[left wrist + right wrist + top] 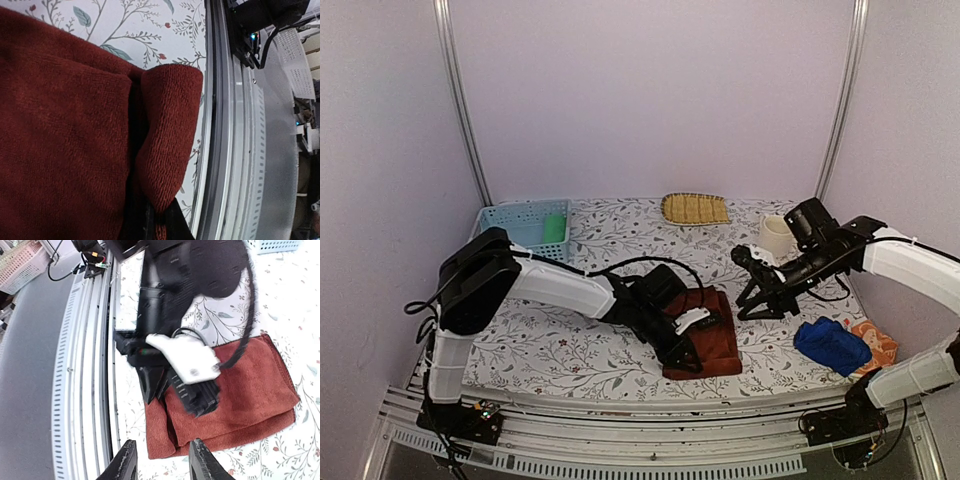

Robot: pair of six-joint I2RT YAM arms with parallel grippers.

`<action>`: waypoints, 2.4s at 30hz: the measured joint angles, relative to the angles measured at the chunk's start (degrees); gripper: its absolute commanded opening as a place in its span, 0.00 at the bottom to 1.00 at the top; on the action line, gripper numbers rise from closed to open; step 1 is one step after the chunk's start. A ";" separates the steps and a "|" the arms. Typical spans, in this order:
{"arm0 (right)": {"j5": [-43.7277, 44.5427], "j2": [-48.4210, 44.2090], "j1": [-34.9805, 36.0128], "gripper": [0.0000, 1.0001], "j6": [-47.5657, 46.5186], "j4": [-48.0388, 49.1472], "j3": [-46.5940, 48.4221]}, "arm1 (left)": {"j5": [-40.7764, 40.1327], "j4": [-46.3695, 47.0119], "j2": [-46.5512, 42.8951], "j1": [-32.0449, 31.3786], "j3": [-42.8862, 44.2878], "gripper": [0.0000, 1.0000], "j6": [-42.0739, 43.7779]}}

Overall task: Roll the towels
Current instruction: Roll the towel at the center of the board.

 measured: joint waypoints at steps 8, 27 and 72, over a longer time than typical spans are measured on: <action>10.62 -5.70 13.16 0.40 0.00 7.74 -12.39 | 13.00 -3.65 7.34 3.76 8.04 0.00 -12.04; 33.05 10.01 24.94 0.38 -1.40 25.70 -17.59 | 17.44 -6.78 11.39 5.51 12.83 0.00 -17.05; -12.46 48.57 4.98 0.03 -2.54 -16.04 12.74 | -43.78 16.04 -18.47 -15.26 -17.62 0.45 20.28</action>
